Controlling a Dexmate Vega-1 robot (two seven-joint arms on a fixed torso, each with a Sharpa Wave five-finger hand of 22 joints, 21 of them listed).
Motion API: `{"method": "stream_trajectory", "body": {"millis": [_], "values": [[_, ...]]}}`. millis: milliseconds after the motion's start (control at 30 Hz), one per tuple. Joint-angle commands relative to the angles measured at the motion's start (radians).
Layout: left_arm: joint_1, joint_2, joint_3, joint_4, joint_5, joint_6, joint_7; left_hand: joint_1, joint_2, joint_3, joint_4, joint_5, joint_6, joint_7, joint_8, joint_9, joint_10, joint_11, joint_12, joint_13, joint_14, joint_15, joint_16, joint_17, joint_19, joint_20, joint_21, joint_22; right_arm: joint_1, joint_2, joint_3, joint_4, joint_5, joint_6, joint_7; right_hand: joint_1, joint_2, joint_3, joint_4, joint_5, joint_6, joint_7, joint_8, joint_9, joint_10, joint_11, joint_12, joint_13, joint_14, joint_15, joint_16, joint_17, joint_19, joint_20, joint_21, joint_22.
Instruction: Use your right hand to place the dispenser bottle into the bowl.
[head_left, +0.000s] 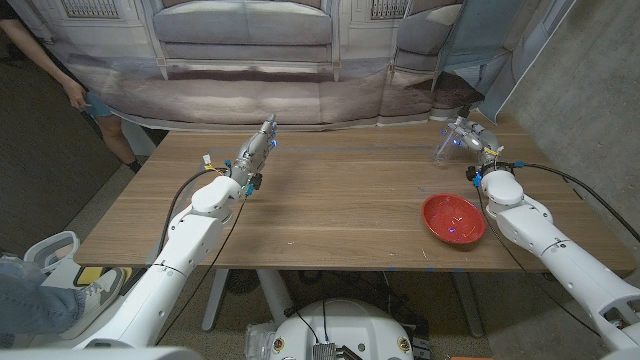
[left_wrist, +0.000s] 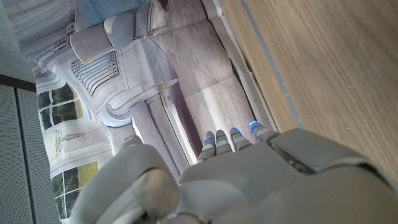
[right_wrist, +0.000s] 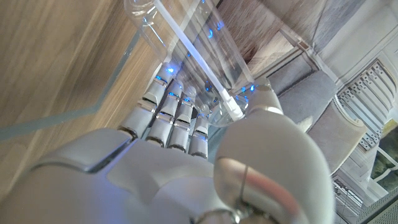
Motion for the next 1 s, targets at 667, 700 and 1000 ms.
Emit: {"method": "stream_trajectory", "body": {"millis": [667,700,1000], "values": [[0.006,-0.002,-0.001,0.001,0.001,-0.020,0.004,0.007,0.013,-0.010,0.001,-0.004,0.004,0.003,-0.001,0.004,0.003,-0.004,0.002,0.004,0.002,0.001,0.000,0.002,-0.001,0.006,-0.002,0.003,-0.107,-0.038,0.059,-0.069,0.055,0.146,0.095,0.045,0.038,0.016,0.002,-0.017,0.075,-0.035,0.008,0.003,0.045,-0.017,0.019,0.010,0.033,-0.069,0.013,0.012,0.013,-0.057,0.005,0.001],[0.005,-0.003,0.000,0.001,0.001,-0.022,0.003,0.007,0.013,-0.010,0.001,-0.004,0.004,0.003,-0.001,0.004,0.003,-0.004,0.002,0.004,0.002,0.001,0.000,0.002,-0.001,0.006,-0.003,0.003,-0.113,-0.041,0.062,-0.077,0.056,0.144,0.093,0.045,0.038,0.016,0.002,-0.019,0.078,-0.034,0.009,0.003,0.050,-0.015,0.021,0.010,0.036,-0.069,0.014,0.013,0.014,-0.057,0.006,0.001],[0.005,-0.002,0.002,0.004,-0.001,-0.025,0.001,0.008,0.014,-0.012,0.001,-0.004,0.005,0.003,-0.002,0.004,0.002,-0.003,0.002,0.004,0.002,0.001,0.000,0.002,-0.001,0.006,-0.002,0.003,-0.141,-0.048,0.079,-0.111,0.059,0.153,0.102,0.047,0.040,0.017,0.003,-0.026,0.095,-0.036,0.011,0.004,0.066,-0.015,0.027,0.014,0.046,-0.075,0.015,0.016,0.020,-0.063,0.009,0.001]]}}
